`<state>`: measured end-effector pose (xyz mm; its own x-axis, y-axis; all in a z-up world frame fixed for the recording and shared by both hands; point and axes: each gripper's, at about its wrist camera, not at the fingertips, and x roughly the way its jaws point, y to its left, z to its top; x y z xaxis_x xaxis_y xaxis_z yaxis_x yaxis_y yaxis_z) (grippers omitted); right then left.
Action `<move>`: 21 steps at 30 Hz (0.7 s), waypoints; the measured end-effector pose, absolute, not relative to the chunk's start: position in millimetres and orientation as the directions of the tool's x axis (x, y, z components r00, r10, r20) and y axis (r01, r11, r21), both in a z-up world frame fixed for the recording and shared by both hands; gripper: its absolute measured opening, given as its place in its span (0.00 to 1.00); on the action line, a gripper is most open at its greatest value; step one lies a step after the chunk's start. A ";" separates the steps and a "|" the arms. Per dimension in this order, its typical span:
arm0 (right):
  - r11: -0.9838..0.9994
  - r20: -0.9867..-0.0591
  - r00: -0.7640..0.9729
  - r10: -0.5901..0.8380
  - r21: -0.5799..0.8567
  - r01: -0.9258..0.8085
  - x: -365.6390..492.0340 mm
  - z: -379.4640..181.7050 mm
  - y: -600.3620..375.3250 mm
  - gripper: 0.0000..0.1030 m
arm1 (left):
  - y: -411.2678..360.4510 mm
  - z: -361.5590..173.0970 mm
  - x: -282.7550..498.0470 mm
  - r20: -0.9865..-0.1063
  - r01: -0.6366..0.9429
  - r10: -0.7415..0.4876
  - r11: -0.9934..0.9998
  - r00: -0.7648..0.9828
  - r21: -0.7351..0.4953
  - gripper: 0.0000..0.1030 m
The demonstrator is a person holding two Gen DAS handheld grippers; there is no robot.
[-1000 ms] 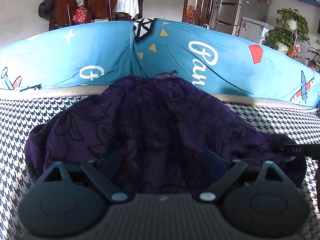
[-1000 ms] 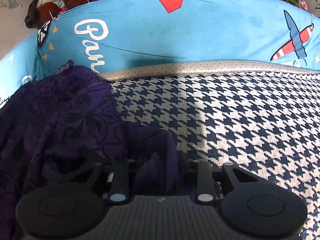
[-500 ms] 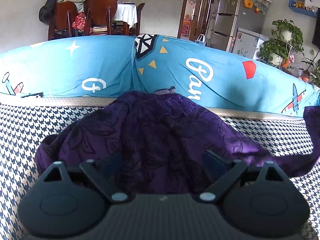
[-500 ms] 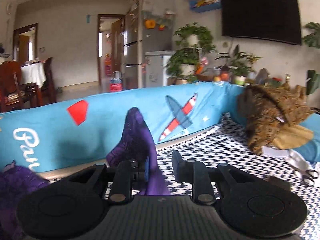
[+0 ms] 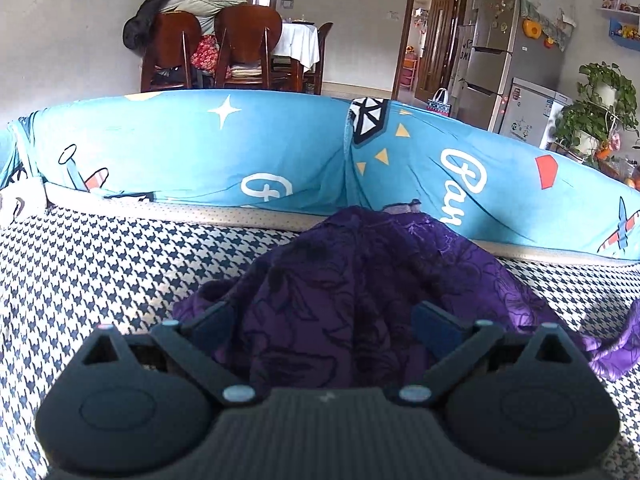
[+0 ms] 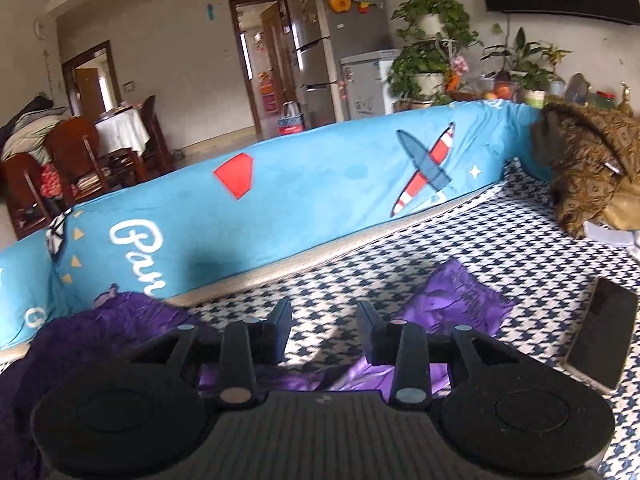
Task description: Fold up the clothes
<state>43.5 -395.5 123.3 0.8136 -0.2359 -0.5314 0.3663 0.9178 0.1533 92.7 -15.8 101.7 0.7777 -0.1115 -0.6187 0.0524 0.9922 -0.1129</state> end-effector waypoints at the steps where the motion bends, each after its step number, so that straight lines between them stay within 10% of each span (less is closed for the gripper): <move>1: 0.929 -0.545 0.814 -0.202 0.157 0.335 44.0 118.8 -385.5 0.38 | -11.8 100.8 92.9 -0.623 0.048 -0.110 0.992 0.775 -0.115 0.97; 21: 0.900 -0.720 0.626 0.299 0.431 0.067 47.1 34.6 -290.2 0.48 | 32.2 90.5 83.0 -0.648 0.006 -0.074 0.994 0.758 -0.106 1.00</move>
<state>47.1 -290.2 34.6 0.6262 0.2986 -0.7202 0.0666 0.8999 0.4310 83.0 32.2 90.5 0.7577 -0.0743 -0.6483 0.0064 0.9943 -0.1064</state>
